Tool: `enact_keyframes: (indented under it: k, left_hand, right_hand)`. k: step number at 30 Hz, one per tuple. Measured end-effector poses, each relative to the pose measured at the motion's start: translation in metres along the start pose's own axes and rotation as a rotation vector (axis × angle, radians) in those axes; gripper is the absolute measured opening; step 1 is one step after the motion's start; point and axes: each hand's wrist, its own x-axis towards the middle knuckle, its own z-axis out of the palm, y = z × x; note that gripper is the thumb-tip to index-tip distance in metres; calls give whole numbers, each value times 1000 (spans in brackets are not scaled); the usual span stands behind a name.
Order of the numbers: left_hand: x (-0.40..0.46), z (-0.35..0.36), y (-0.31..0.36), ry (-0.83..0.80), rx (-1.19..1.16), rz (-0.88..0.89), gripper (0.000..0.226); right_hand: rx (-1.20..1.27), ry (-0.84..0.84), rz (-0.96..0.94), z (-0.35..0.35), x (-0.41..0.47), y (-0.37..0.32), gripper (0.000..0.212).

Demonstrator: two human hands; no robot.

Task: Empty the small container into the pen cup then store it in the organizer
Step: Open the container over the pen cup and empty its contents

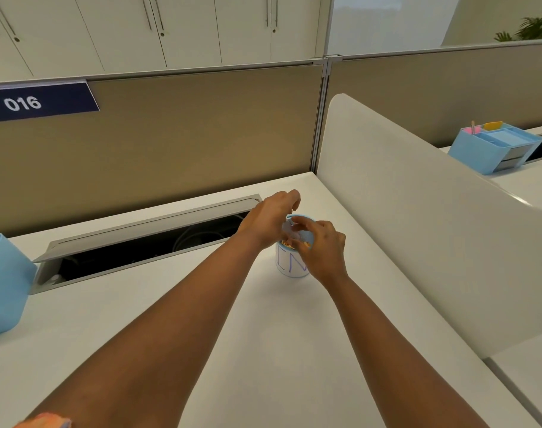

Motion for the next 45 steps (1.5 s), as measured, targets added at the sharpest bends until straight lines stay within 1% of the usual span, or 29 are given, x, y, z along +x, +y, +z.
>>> enact_keyframes:
  k: [2,4,7,8,9,11,13,14,16,17,18,20,22,25,27,30,31,32,34,36,39,42,44,45]
  left_hand:
    - [1,1,-3,-2,-16,-11,49]
    - [-1,1,-7,20,-125,-52,52]
    - [-5,-1,-11,106,-498,-210,58]
    - [-6,-1,-12,117,-602,-266,60]
    - [-6,-1,-13,113,-653,-307,59]
    - [-7,2,-12,94,-645,-341,49]
    - [-7,6,-10,145,-616,-351,37]
    - [-7,8,-10,178,-609,-357,32]
    - [-5,10,-9,211,-577,-362,27]
    - [-4,11,-8,213,-557,-364,26]
    - [-4,12,-8,214,-540,-367,26]
    - [-2,13,-8,216,-508,-354,26]
    - [-2,13,-8,214,-469,-325,22]
    - [-2,14,-7,223,-439,-310,21]
    - [-2,14,-6,229,-435,-311,21]
    - [-2,14,-6,258,-498,-372,26]
    - [-2,14,-6,268,-550,-409,31]
    - [-3,13,-7,269,-625,-448,36]
    - [-7,12,-8,248,-770,-495,44]
    - [-11,9,-9,218,-851,-493,41]
    - [-18,6,-11,173,-934,-472,30]
    - [-21,6,-13,165,-917,-473,28]
    - [-23,5,-13,198,-808,-443,27]
    - [-25,3,-13,228,-709,-398,27]
  right_hand:
    - [22,-13,24,2,2,-1,25]
    - [30,-16,35,3,4,-2,21]
    - [48,12,39,2,7,-2,17]
    - [60,19,51,1,7,-3,17]
    - [73,29,62,1,8,-3,18]
    - [97,44,78,1,8,-3,20]
    - [105,44,91,1,8,-5,25]
    - [109,43,89,1,7,-6,31]
    - [126,59,54,-2,5,-9,53]
    - [117,76,16,-5,4,-11,62]
    - [87,95,-40,-9,3,-13,66]
    - [-63,107,-166,-14,3,-15,57]
    - [-203,111,-219,-18,3,-16,58]
    - [-245,153,-221,-20,4,-11,51]
    - [-240,133,-208,-16,5,-8,58]
    - [-41,161,-34,-15,5,-8,73]
    - [18,150,28,-15,4,-7,72]
    - [26,123,63,-15,4,-5,67]
    - [-33,44,82,-13,3,-1,51]
    - [-40,14,97,-11,2,-1,43]
    - [94,57,107,-12,2,-8,33]
    - [131,52,84,-14,3,-13,29]
    - [106,51,60,-15,2,-16,27]
    - [98,55,39,-17,1,-18,26]
